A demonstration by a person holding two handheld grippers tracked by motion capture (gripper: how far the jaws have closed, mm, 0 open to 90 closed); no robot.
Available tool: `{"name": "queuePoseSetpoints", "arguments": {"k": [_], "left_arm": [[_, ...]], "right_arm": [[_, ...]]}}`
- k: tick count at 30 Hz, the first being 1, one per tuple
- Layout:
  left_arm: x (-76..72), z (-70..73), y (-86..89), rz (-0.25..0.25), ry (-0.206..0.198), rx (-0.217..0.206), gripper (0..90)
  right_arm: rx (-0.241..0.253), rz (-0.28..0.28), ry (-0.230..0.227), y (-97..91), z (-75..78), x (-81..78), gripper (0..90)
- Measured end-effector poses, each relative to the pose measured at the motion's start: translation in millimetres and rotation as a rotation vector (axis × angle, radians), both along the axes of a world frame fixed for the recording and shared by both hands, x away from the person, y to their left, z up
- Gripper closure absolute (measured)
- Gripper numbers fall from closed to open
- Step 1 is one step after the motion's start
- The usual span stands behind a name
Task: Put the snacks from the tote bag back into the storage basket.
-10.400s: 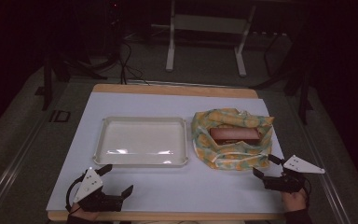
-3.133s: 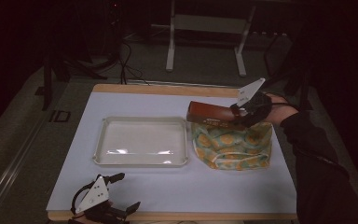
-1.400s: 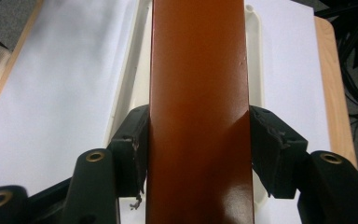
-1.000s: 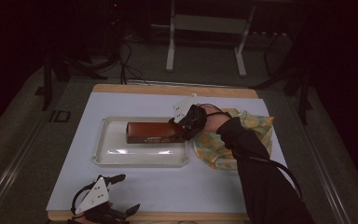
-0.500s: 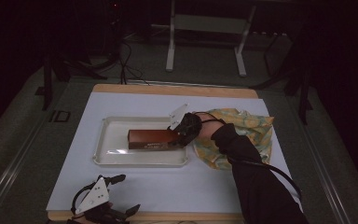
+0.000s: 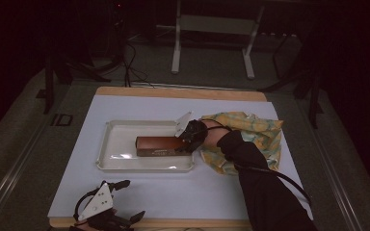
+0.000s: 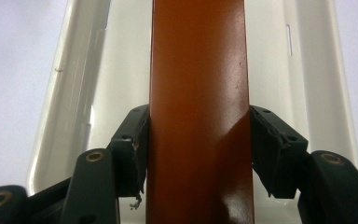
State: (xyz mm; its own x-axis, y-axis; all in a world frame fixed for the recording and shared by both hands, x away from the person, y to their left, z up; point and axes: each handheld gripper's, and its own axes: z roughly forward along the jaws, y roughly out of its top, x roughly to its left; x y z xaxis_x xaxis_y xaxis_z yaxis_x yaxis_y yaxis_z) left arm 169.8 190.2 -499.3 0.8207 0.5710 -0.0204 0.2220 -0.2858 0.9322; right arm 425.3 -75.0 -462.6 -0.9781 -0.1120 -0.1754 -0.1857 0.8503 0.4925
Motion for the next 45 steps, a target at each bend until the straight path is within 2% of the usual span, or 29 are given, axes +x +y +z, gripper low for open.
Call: {"name": "queuePoseSetpoints", "arguments": {"k": [10, 23, 28, 29, 33, 45], "left_arm": [[0.1, 0.0, 0.0, -0.004, 0.000, 0.000, 0.0], [0.5, 0.0, -0.4, -0.008, 0.004, -0.001, 0.0], [0.4, 0.1, -0.6, -0.012, 0.005, -0.001, 0.0], [0.4, 0.0, -0.5, -0.013, 0.004, -0.002, 0.0], [0.7, 0.0, -0.6, -0.012, 0.005, -0.002, 0.0], [1.5, -0.3, -1.4, -0.013, 0.010, 0.000, 0.0]], "right_arm": [[-0.026, -0.011, 0.004, 4.2, -10.4, 3.4, 42.8], [-0.034, -0.038, 0.020, 6.5, -12.3, 5.6, 40.2], [-0.046, -0.050, 0.047, 7.0, -10.6, 6.5, 39.8], [-0.041, -0.049, 0.057, 6.2, -10.1, 7.1, 39.8], [-0.027, -0.056, 0.047, 3.9, -5.8, 7.6, 39.0], [0.023, -0.055, 0.033, -4.8, 20.6, 0.9, 37.9]]}}
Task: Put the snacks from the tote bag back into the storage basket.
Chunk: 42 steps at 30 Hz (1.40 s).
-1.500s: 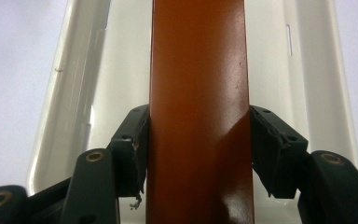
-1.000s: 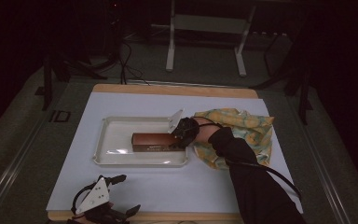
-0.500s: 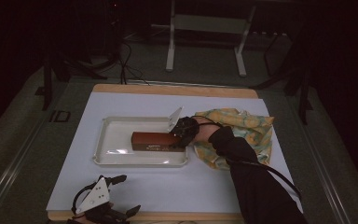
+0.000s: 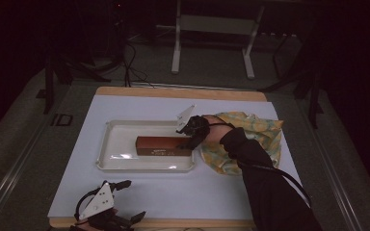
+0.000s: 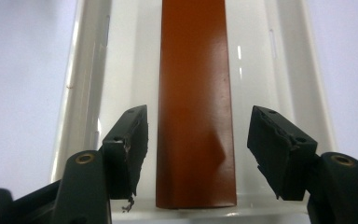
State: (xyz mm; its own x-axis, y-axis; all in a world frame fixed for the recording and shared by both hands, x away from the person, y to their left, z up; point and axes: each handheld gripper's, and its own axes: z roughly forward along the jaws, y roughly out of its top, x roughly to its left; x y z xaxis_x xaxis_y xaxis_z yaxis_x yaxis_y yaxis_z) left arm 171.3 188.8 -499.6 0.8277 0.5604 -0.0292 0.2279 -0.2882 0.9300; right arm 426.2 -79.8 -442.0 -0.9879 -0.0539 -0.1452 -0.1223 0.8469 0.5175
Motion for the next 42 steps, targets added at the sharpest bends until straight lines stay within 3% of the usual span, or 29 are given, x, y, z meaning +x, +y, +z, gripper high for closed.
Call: {"name": "queuePoseSetpoints", "arguments": {"k": [8, 16, 20, 30, 33, 42], "left_arm": [[0.6, -0.6, -0.2, 0.000, 0.002, 0.006, 0.0], [0.5, -0.6, -0.5, 0.001, 0.005, 0.003, 0.0], [0.9, -0.6, -0.3, 0.000, 0.007, 0.005, 0.0], [0.9, -0.6, -0.3, 0.000, 0.008, 0.003, 0.0], [1.0, -0.7, -0.5, 0.000, 0.009, 0.005, 0.0], [1.4, -0.8, -0.3, 0.007, 0.013, 0.002, 0.0]], "right_arm": [[0.038, -0.027, -0.025, -10.1, 18.4, -3.2, 31.5], [0.069, -0.117, -0.026, -28.8, 38.3, -0.9, 14.1], [0.072, -0.134, -0.029, -33.2, 42.8, -1.8, 11.4], [0.103, -0.188, -0.049, -47.7, 52.0, -6.3, 11.1], [0.139, -0.250, -0.060, -57.6, 54.9, -5.2, 11.1], [0.189, -0.354, -0.079, -82.7, 56.3, -4.9, 11.2]]}}
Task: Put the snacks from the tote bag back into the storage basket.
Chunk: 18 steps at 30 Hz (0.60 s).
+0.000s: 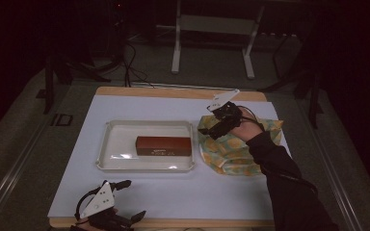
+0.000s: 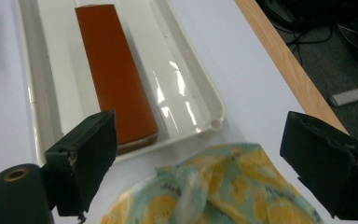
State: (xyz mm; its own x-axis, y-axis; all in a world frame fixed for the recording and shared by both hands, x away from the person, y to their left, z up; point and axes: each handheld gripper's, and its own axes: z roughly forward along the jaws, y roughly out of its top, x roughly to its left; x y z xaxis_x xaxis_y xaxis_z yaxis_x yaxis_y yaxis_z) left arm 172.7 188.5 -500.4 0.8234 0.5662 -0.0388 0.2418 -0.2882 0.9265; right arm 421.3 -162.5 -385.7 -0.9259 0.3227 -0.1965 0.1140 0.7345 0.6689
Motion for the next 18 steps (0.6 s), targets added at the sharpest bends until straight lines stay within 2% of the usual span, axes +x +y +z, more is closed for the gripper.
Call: {"name": "queuePoseSetpoints", "arguments": {"k": [8, 13, 18], "left_arm": [[0.1, 0.1, 0.0, 0.001, 0.000, 0.003, 0.0], [0.2, 0.0, -0.1, 0.001, 0.001, 0.003, 0.0], [0.3, -0.1, -0.2, 0.000, 0.002, 0.005, 0.0]], "right_arm": [[0.034, -0.044, 0.010, -21.7, -7.5, -5.4, 11.7], [0.033, -0.073, -0.006, -33.5, -13.4, -10.7, 11.7], [0.064, -0.145, -0.018, -45.5, -15.7, -15.7, 11.6]]}}
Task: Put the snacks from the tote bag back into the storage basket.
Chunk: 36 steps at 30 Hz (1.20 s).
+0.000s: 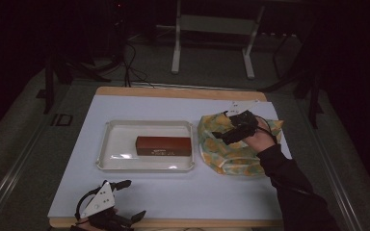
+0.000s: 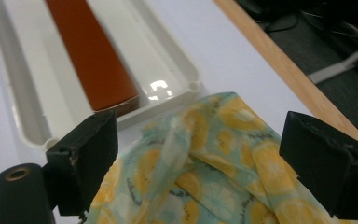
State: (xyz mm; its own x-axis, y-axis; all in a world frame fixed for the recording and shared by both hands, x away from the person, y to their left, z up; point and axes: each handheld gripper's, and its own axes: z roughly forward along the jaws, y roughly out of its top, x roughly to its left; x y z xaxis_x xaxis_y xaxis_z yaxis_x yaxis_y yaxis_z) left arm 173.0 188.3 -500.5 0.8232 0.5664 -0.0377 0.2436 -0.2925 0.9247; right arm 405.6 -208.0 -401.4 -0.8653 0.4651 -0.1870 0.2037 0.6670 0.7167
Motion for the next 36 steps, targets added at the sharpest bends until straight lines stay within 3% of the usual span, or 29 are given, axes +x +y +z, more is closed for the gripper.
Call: {"name": "queuePoseSetpoints", "arguments": {"k": [10, 22, 36], "left_arm": [[0.1, -0.2, -0.5, -0.001, -0.002, 0.003, 0.0], [0.2, -0.4, -0.7, 0.000, 0.000, 0.005, 0.0], [0.7, -0.8, -1.0, 0.001, 0.004, 0.011, 0.0]], "right_arm": [[0.040, -0.138, -0.071, -23.0, -8.3, -10.1, 11.5], [0.127, -0.278, -0.102, -51.0, -21.9, -28.6, 11.5], [0.163, -0.409, -0.145, -74.1, -39.2, -52.9, 11.6]]}}
